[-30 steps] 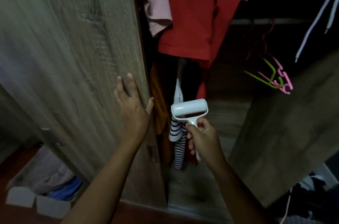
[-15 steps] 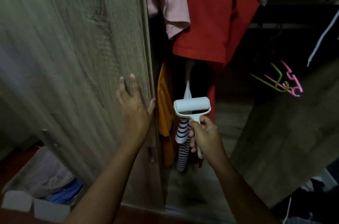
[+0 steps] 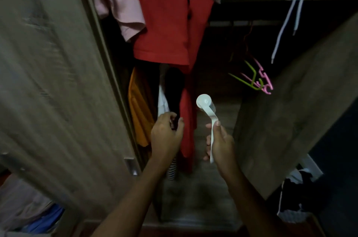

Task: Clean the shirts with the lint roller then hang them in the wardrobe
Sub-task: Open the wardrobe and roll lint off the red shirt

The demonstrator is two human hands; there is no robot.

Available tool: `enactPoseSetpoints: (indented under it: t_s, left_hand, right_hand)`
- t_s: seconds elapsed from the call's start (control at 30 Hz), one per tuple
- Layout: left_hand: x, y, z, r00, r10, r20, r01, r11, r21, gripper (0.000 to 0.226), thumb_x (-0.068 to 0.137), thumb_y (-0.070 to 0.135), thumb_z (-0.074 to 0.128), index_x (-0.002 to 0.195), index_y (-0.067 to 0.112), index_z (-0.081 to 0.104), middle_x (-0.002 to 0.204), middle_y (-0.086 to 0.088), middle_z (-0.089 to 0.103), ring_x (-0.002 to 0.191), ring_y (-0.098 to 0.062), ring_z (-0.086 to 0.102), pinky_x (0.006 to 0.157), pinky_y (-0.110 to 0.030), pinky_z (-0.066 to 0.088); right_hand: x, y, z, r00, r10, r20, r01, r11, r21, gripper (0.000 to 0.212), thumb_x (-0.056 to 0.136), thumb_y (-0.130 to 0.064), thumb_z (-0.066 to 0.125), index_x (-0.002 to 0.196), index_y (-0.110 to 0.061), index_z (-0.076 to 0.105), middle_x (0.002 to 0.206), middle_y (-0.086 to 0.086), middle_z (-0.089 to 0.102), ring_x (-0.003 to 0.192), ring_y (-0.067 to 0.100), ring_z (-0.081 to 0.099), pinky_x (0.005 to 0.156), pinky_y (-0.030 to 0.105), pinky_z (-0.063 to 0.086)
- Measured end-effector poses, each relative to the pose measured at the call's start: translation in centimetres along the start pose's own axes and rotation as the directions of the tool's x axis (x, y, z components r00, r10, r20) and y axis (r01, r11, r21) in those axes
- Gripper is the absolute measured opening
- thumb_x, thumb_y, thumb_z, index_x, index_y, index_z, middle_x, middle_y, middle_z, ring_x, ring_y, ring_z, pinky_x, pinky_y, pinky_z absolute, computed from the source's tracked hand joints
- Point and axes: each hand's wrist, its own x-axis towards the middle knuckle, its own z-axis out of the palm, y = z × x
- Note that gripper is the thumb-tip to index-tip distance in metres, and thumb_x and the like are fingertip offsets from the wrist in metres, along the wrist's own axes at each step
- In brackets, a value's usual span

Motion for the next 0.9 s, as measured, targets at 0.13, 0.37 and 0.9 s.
enactPoseSetpoints:
  t_s: [0.13,0.37,0.9]
  left_hand:
    - [-0.3,-0.7,6.2,0.947,-0.301,0.108,0.293,0.952,0.084,0.081,0.082,0.067,0.063,0.140,0.014,0.046,0.134,-0.009,0.056,0.123,-0.026,0.054,0.100,-0.045,0.051]
    - [0.2,-2.9,11.5,0.871,-0.488,0.061,0.475,0.867,0.152,0.044,0.086,0.046,0.065,0.102,0.005,0.068,0.094,-0.014,0.071,0.088,-0.035,0.068,0.074,-0.046,0.058]
    - [-5.8,0.8,4.1,0.825,-0.564,-0.030,0.541,0.805,-0.244,0.026,0.093,0.038,0.067,0.083,0.014,0.068,0.077,-0.017,0.069,0.071,-0.039,0.067,0.067,-0.053,0.057]
  right_hand:
    - [2.0,0.0,-3.6,1.000,0.026,0.008,-0.025,0.998,-0.058,0.038,0.104,-0.048,0.034,0.103,-0.026,0.066,0.061,0.000,0.050,0.039,0.009,0.045,0.040,0.027,0.047]
    - [6.3,1.4,-7.3,0.995,0.012,0.095,0.006,0.984,-0.180,0.028,0.101,-0.047,0.045,0.091,-0.028,0.063,0.059,-0.006,0.049,0.043,0.007,0.042,0.042,0.020,0.032]
    - [13.4,1.2,-2.7,0.784,-0.070,0.617,0.161,0.983,-0.092,0.012,0.102,-0.043,0.048,0.111,-0.044,0.056,0.068,0.001,0.052,0.048,0.012,0.049,0.041,0.021,0.040]
